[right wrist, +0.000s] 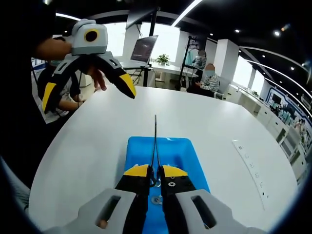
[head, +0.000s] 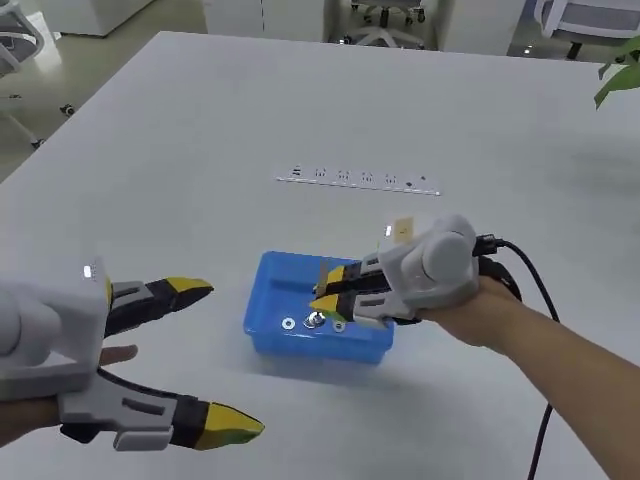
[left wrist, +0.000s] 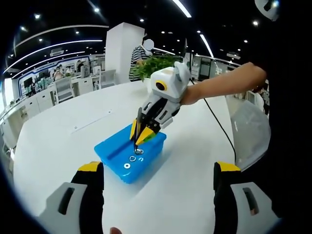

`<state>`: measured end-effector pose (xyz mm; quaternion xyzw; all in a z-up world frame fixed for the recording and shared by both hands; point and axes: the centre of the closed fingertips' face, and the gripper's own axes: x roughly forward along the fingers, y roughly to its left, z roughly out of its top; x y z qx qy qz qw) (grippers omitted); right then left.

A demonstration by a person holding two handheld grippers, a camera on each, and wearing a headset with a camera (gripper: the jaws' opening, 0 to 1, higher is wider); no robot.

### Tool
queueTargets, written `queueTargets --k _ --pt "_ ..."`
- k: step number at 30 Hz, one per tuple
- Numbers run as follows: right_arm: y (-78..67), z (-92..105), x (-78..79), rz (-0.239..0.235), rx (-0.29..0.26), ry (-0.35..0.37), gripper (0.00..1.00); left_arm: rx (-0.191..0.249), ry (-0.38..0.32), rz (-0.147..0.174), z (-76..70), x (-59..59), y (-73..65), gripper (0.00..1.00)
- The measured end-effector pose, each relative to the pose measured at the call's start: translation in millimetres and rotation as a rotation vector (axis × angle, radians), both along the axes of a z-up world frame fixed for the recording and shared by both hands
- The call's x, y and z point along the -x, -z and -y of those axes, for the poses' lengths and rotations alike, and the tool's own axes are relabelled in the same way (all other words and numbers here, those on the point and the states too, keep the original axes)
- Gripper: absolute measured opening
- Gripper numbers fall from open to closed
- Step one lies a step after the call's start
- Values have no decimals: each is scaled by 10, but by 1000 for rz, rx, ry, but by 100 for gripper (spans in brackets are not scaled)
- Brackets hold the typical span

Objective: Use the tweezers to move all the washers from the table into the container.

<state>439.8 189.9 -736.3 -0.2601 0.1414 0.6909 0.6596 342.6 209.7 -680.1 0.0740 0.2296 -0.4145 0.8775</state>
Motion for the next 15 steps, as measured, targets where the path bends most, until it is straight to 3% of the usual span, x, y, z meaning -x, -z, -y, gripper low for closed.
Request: queueTargets --k 15 --pt "168 -9 -38 -2 29 -15 9 -26 54 17 70 -266 -71 93"
